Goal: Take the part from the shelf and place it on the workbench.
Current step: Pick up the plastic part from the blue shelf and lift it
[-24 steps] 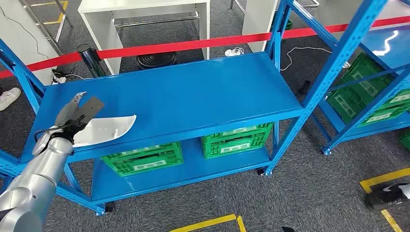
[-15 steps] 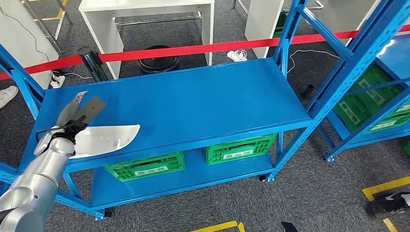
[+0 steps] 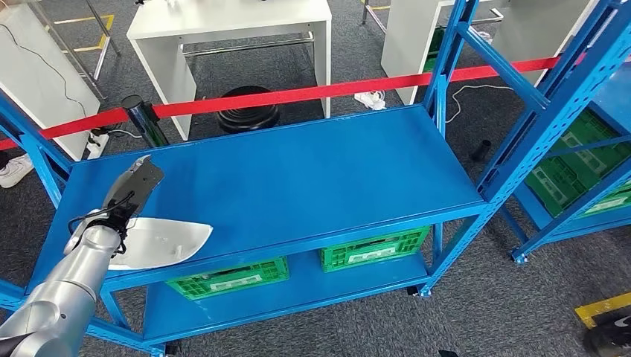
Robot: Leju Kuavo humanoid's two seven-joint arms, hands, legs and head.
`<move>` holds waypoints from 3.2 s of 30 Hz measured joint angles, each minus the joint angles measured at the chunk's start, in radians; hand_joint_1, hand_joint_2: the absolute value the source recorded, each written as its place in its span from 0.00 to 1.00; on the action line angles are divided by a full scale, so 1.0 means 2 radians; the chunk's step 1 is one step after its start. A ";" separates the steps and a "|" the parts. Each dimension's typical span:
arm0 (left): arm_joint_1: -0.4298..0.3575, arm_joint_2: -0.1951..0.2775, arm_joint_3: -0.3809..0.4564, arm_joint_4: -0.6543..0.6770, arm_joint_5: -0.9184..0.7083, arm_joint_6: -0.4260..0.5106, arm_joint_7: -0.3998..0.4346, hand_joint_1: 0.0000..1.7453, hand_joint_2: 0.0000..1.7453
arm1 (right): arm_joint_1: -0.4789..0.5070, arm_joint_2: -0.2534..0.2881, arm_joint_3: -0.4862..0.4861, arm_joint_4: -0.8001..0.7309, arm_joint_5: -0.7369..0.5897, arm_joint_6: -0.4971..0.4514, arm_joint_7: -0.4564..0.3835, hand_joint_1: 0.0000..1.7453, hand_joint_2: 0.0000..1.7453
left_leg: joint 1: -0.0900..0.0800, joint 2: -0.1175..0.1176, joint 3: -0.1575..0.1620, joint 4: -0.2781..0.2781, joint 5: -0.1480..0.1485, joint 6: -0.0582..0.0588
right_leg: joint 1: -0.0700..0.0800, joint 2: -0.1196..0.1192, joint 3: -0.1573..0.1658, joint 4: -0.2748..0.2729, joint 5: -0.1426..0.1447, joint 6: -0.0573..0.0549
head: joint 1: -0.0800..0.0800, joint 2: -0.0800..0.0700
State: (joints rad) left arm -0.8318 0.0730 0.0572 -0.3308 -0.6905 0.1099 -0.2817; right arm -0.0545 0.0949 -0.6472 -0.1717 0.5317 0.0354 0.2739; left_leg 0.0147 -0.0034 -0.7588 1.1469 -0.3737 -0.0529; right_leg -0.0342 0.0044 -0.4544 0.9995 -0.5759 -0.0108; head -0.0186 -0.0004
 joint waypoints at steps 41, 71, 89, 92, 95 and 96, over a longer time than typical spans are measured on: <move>0.055 0.088 -0.106 -0.221 0.164 -0.001 0.028 0.00 0.00 | 0.001 0.000 -0.028 0.000 -0.008 -0.009 -0.008 0.00 0.00 | -0.014 -0.006 0.061 -0.066 -0.023 0.022 | 0.014 0.002 -0.064 0.019 0.037 -0.003 | 0.001 0.000; 0.292 0.152 -0.146 -0.582 -0.004 -0.088 0.204 0.00 1.00 | 0.006 0.008 -0.054 0.000 -0.012 -0.014 -0.008 0.00 0.00 | -0.014 -0.005 0.061 -0.069 -0.026 0.021 | 0.015 0.004 -0.064 0.013 0.035 -0.003 | 0.001 0.000; 0.294 0.150 -0.170 -0.615 -0.015 -0.164 0.226 0.00 1.00 | 0.001 0.008 -0.063 0.000 -0.008 -0.018 -0.008 0.00 0.00 | -0.014 -0.005 0.066 -0.069 -0.026 0.021 | 0.014 0.003 -0.058 0.013 0.035 -0.003 | 0.001 0.000; 0.288 0.147 -0.174 -0.603 -0.023 -0.167 0.234 0.00 1.00 | 0.001 0.008 -0.063 0.000 -0.007 -0.018 -0.008 0.00 0.00 | -0.014 -0.005 0.067 -0.069 -0.026 0.021 | 0.014 0.003 -0.057 0.013 0.035 -0.003 | 0.001 0.000; 0.279 0.141 -0.177 -0.582 -0.030 -0.167 0.239 0.00 1.00 | 0.001 0.008 -0.063 0.000 -0.006 -0.018 -0.008 0.00 0.00 | -0.014 -0.005 0.068 -0.069 -0.026 0.021 | 0.014 0.003 -0.057 0.013 0.035 -0.003 | 0.001 0.000; 0.276 0.139 -0.177 -0.574 -0.032 -0.167 0.240 0.00 1.00 | 0.001 0.008 -0.063 0.000 -0.006 -0.018 -0.008 0.00 0.00 | -0.014 -0.005 0.068 -0.069 -0.026 0.021 | 0.014 0.003 -0.057 0.013 0.035 -0.003 | 0.001 0.000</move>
State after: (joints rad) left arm -0.2800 0.3510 -0.2976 -1.4792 -0.7541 -0.2237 0.1984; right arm -0.0528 0.1107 -0.7725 -0.1717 0.5200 -0.0004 0.2571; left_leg -0.0135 -0.0133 -0.6234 1.0096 -0.4263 -0.0104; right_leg -0.0053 0.0103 -0.5674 1.0250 -0.5060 -0.0173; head -0.0160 -0.0004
